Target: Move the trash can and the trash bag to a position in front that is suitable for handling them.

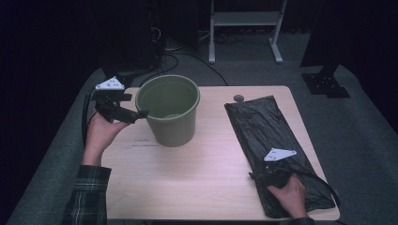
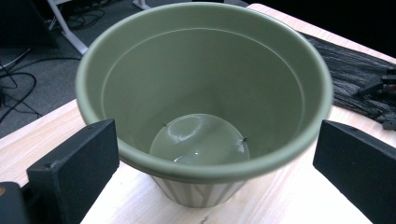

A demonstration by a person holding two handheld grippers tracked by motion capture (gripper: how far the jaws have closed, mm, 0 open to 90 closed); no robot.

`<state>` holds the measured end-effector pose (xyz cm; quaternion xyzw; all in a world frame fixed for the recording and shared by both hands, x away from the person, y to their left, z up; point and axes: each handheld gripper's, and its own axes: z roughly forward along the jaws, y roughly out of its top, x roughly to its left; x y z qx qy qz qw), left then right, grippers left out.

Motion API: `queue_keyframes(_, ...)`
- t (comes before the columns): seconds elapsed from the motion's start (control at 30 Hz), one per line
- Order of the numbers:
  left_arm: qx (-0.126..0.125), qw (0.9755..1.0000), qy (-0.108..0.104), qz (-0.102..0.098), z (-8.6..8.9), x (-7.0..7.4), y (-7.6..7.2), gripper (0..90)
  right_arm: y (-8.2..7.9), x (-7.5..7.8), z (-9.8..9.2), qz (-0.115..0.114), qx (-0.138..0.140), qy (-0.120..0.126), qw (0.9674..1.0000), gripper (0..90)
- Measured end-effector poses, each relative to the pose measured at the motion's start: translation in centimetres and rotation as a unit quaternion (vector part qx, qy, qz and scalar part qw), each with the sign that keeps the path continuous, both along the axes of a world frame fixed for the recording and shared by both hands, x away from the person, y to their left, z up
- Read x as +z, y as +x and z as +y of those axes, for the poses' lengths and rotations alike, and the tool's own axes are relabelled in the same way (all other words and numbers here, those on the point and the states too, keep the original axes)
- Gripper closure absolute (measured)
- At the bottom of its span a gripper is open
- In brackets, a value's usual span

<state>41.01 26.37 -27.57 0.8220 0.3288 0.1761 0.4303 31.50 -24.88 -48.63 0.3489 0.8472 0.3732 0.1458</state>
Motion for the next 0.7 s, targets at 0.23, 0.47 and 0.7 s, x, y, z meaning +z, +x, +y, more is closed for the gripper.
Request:
queue_keyframes(0.23, 0.006, 0.9999, 0.004, 0.01, 0.2, -0.2, 1.8, 0.0, 0.0, 0.0, 0.0, -0.001, 0.0, 0.0, 1.0, 12.0)
queue_keyframes(0.47, 0.011, 0.9995, 0.006, 0.03, 0.4, -1.4, 3.5, 0.0, 0.0, 0.0, 0.0, -0.001, 0.0, 0.0, 1.0, 11.9)
queue_keyframes(0.7, 0.019, 0.9991, 0.012, 0.037, 0.4, -2.1, 4.4, 0.0, 0.0, 0.0, 0.0, -0.001, 0.0, 0.0, 1.0, 11.9)
